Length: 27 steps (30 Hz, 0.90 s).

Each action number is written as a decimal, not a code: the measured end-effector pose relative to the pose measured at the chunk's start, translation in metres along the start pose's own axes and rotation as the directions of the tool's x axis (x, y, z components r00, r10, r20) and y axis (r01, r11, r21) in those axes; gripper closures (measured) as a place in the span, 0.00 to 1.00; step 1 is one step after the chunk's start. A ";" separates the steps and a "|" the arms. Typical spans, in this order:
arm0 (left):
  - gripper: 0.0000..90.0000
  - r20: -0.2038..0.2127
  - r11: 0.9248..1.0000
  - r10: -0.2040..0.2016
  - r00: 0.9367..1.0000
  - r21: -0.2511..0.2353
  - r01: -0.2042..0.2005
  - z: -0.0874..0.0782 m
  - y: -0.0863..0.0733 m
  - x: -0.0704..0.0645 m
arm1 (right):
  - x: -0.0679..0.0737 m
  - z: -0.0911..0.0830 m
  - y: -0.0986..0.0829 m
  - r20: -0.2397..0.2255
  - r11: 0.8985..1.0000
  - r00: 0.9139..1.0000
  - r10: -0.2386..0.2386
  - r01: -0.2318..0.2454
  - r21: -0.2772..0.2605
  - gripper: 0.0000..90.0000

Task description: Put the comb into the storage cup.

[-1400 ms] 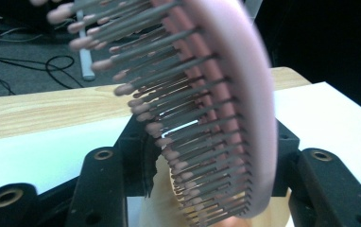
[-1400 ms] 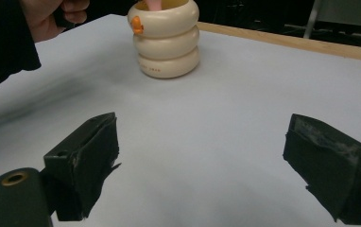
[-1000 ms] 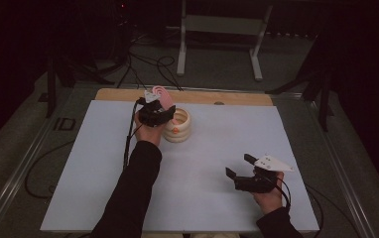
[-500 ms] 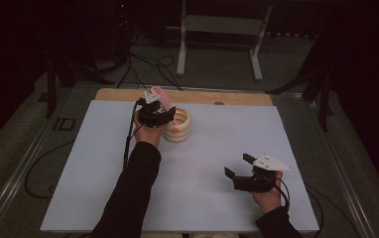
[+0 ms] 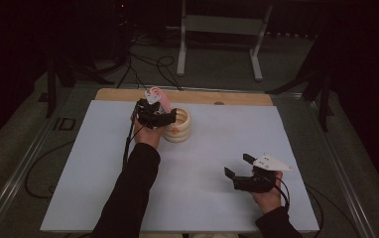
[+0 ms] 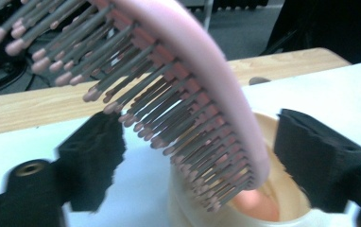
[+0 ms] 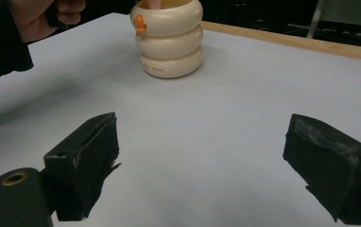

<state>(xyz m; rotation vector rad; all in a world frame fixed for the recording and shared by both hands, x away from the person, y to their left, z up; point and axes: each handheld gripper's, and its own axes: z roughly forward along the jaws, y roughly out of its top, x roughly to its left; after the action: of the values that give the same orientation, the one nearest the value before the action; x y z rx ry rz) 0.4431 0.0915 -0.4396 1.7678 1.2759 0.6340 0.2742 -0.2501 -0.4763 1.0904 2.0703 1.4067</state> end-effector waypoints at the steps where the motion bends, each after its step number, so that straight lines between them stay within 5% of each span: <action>1: 0.17 0.000 1.000 0.000 1.000 0.000 0.000 0.000 0.000 0.000 | 0.000 0.000 0.000 0.000 1.000 1.000 0.000 0.000 0.000 0.12; 27: 0.01 -0.036 1.000 0.025 0.999 0.007 -0.025 -0.005 0.001 0.000 | -0.001 0.001 0.000 -0.001 1.000 1.000 0.005 -0.005 0.001 0.12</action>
<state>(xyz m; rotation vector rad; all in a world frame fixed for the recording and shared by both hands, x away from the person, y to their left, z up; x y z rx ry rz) 0.4397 0.0929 -0.4356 1.7873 1.2830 0.6799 0.2749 -0.2506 -0.4769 1.0958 2.0708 1.4090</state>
